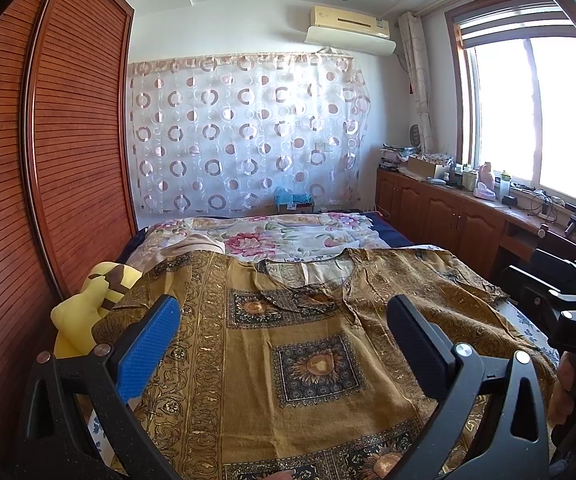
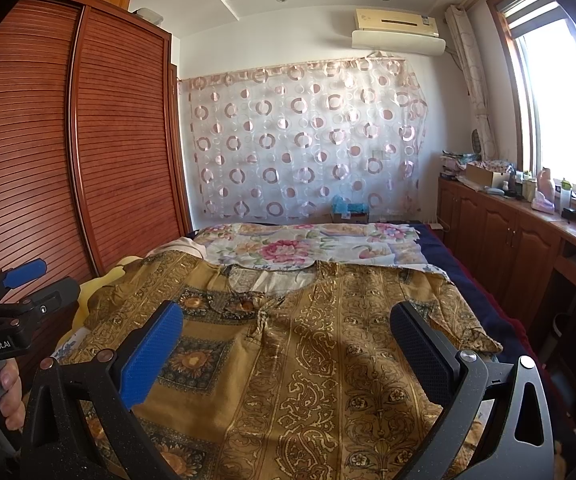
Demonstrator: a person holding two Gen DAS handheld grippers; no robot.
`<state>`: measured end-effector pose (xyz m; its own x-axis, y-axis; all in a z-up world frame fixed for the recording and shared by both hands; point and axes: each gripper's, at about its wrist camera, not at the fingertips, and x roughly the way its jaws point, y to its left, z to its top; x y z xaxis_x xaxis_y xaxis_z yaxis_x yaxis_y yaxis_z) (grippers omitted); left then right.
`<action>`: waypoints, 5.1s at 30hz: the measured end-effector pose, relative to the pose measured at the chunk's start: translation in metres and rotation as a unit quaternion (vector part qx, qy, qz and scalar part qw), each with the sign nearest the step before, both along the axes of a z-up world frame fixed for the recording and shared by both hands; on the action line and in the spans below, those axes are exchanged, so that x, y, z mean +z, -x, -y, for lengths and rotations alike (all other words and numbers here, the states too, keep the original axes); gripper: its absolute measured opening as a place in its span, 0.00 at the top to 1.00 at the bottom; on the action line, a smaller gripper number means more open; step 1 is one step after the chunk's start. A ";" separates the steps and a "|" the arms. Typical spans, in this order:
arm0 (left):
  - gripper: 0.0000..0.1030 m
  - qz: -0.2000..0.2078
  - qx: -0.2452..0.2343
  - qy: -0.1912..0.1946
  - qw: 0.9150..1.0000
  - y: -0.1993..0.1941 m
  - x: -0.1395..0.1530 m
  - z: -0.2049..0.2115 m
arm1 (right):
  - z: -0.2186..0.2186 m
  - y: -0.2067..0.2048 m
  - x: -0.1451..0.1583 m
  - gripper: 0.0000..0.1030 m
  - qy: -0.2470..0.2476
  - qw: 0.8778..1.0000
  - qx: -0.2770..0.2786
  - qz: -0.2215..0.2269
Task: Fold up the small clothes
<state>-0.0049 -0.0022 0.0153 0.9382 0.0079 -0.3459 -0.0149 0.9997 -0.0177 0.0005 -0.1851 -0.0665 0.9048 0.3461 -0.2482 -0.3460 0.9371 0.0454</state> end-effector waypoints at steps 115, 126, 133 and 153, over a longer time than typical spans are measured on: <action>0.95 -0.174 0.043 0.087 0.980 -0.094 -0.090 -0.221 | -0.046 -0.075 -0.040 0.01 0.100 0.979 0.112 -0.140; 0.95 -0.145 -0.086 0.051 0.984 -0.107 -0.038 -0.115 | -0.044 -0.076 -0.042 0.01 0.098 0.979 0.113 -0.141; 0.71 -0.149 -0.108 0.033 0.982 -0.084 -0.046 -0.091 | -0.043 -0.076 -0.043 0.01 0.099 0.979 0.114 -0.140; 0.30 -0.213 -0.033 0.157 0.964 -0.127 -0.104 -0.161 | -0.044 -0.075 -0.043 0.01 0.103 0.978 0.115 -0.140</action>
